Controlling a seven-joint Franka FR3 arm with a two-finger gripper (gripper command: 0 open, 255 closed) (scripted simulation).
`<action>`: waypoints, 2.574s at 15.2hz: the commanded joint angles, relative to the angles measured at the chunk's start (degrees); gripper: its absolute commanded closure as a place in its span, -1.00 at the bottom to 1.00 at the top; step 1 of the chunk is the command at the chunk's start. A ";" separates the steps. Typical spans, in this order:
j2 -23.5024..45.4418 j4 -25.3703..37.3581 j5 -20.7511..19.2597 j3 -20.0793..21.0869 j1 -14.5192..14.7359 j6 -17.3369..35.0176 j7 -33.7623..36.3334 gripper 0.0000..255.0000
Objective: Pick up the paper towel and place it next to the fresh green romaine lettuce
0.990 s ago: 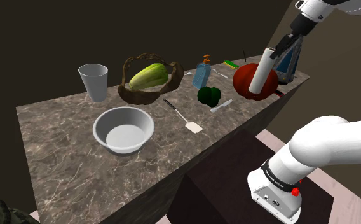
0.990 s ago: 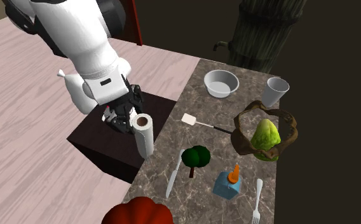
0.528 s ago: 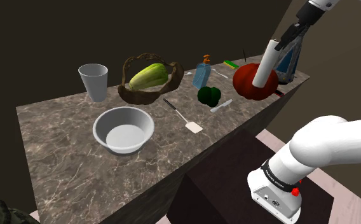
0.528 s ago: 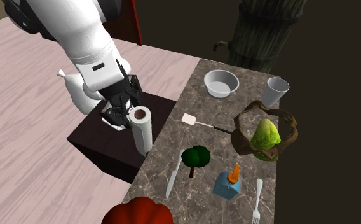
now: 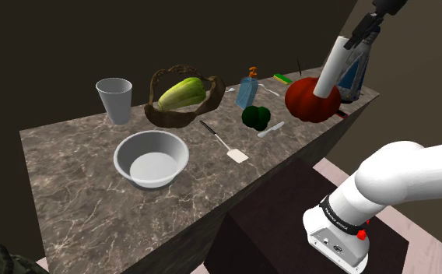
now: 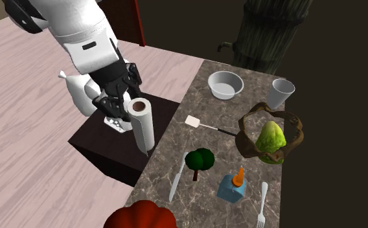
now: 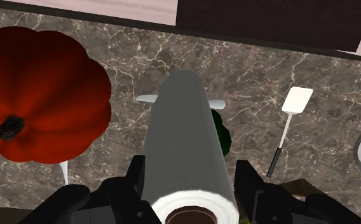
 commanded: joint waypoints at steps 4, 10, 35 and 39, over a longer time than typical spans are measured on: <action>1.72 5.09 0.60 0.26 0.51 -3.43 -0.02 1.00; 8.22 8.18 3.65 4.34 3.17 -0.47 5.85 1.00; 37.79 31.40 9.47 13.38 10.57 5.44 21.01 1.00; 36.74 26.97 9.30 13.45 10.62 8.82 21.05 1.00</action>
